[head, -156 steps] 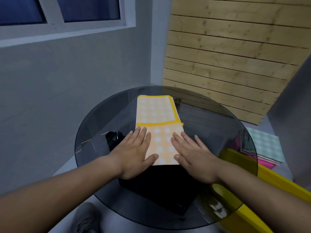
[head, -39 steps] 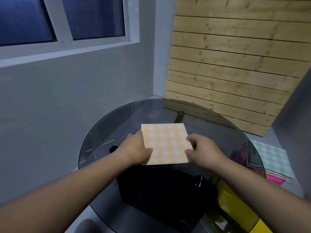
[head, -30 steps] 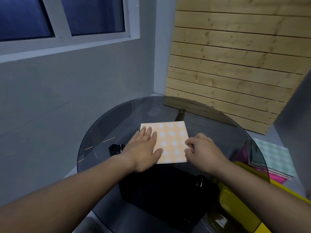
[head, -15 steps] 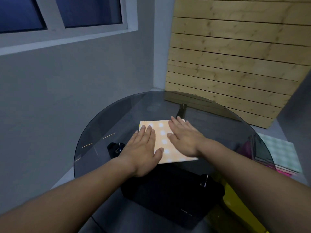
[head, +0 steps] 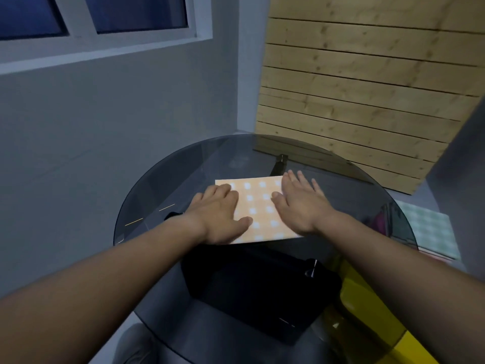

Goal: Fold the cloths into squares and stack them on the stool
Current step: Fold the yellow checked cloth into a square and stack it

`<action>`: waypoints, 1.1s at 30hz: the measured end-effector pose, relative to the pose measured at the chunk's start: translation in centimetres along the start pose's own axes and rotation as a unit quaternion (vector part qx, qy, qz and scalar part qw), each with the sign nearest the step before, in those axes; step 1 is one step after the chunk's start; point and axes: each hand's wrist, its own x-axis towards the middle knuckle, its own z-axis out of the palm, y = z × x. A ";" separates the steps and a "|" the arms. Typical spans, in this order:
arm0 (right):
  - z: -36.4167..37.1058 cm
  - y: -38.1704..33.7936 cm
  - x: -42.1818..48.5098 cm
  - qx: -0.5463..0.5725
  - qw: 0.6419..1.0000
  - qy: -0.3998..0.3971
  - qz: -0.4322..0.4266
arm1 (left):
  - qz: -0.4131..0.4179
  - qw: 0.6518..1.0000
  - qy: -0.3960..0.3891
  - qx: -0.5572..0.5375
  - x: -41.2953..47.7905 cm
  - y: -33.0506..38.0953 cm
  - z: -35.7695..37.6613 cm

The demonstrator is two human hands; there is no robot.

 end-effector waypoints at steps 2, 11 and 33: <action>-0.3 -0.6 -0.9 0.017 0.999 0.014 -0.031 | -0.012 1.000 0.005 0.004 0.5 0.1 -0.3; 0.7 1.6 -3.6 -0.017 0.995 -0.062 -0.076 | -0.039 0.999 -0.006 0.029 1.6 -0.3 2.0; -3.8 -0.2 -4.4 0.465 0.870 -0.054 0.153 | -0.207 0.856 0.057 -0.470 -2.6 0.0 -3.1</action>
